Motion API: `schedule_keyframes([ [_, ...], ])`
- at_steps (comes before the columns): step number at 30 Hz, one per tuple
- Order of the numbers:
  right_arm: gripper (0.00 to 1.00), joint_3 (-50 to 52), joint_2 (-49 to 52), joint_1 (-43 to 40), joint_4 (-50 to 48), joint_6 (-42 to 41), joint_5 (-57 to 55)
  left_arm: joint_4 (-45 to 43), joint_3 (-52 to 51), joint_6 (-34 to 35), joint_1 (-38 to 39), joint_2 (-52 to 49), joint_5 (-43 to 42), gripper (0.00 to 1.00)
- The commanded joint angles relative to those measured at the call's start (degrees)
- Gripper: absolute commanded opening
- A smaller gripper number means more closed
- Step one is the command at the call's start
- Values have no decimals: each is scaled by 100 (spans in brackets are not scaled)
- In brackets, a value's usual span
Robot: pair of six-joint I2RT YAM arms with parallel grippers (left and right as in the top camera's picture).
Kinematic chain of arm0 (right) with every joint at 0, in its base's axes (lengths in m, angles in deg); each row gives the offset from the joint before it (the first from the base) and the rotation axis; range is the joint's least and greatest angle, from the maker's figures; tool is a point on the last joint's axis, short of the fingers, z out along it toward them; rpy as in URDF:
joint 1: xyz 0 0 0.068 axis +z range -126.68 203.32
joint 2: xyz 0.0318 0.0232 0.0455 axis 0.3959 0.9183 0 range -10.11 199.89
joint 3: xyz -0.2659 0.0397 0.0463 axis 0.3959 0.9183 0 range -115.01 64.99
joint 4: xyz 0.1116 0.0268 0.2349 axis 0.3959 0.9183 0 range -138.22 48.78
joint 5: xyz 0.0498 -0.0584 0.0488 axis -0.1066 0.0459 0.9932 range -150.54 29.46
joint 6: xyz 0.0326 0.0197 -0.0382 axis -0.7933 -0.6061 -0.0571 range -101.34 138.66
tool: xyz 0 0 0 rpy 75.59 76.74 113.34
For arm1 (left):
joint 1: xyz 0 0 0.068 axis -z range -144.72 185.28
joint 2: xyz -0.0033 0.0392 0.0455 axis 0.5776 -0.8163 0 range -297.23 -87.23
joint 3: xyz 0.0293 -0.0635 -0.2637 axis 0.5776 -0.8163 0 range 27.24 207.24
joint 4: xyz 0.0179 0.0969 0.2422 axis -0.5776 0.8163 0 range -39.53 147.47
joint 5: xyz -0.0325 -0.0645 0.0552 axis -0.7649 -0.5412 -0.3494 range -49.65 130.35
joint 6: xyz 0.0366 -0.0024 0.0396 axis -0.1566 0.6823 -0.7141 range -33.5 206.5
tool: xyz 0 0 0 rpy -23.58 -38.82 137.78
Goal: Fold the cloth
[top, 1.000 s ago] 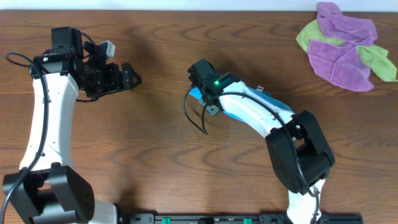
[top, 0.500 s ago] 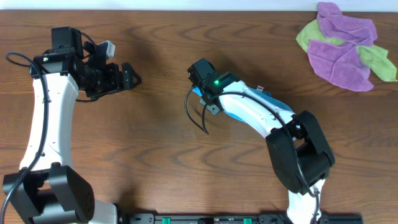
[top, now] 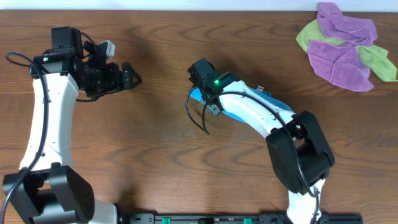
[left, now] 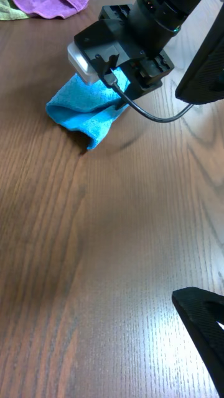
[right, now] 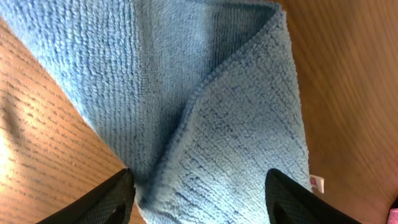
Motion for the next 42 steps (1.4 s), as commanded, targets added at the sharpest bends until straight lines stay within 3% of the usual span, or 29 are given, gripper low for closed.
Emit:
schedule_keyframes([
  [1, 68, -223, 15, -15, 74, -13, -83, -31, -39, -83, 24, 105, -46, 95],
  [11, 70, -457, 17, -37, 254, -11, -57, -63, -39, -83, 24, 105, -46, 95],
  [17, 61, -455, 20, -37, 243, -9, 306, -66, -39, -83, 24, 105, -46, 95],
  [42, 56, -448, 321, -203, 114, -9, 627, -68, -39, -85, 24, 105, -46, 95],
])
